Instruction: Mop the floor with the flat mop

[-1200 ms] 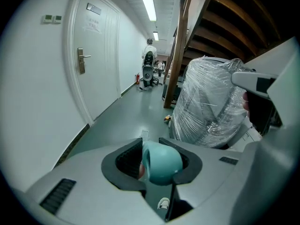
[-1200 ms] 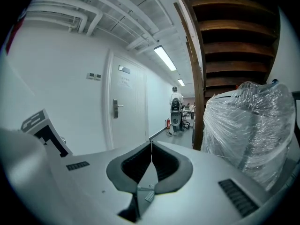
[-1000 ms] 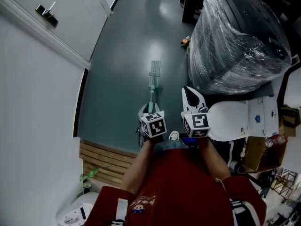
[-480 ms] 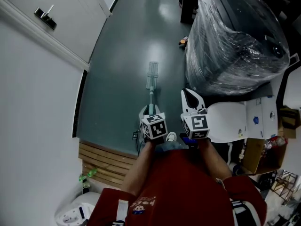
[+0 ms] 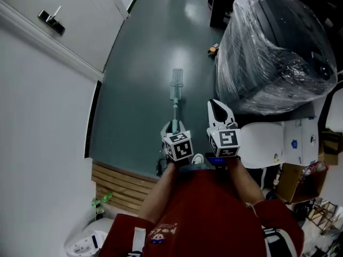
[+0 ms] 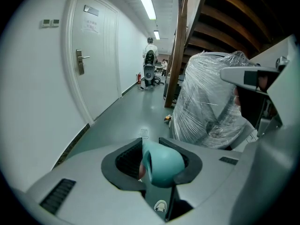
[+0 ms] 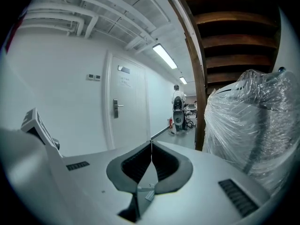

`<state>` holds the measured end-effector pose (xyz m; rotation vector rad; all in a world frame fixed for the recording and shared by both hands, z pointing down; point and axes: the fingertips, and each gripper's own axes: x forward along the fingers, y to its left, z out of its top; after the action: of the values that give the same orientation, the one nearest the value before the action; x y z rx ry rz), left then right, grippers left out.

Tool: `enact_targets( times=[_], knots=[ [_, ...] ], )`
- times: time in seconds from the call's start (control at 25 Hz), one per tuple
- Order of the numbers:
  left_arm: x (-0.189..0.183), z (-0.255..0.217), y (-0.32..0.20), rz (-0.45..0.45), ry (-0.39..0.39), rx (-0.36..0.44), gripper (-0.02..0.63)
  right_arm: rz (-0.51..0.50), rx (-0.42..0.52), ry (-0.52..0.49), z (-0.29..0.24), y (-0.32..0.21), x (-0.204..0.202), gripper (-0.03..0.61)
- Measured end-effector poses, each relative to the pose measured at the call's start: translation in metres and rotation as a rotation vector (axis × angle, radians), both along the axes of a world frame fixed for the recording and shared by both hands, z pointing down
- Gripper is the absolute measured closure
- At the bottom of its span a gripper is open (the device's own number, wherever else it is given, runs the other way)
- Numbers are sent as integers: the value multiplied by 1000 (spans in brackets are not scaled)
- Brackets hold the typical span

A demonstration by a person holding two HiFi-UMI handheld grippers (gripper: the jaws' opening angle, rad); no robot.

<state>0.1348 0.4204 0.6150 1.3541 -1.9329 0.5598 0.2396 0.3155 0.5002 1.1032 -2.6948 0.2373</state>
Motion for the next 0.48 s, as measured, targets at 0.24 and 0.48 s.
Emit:
enact_targets(
  times=[0.24,0.48],
  knots=[
    [-15,3,-30,17,-7,2,491,-3,-2,13,2,-23,-20,560],
    [-39,4,-63,21,-4,9,491,7,-8,32,7,-51,-41,560]
  ],
)
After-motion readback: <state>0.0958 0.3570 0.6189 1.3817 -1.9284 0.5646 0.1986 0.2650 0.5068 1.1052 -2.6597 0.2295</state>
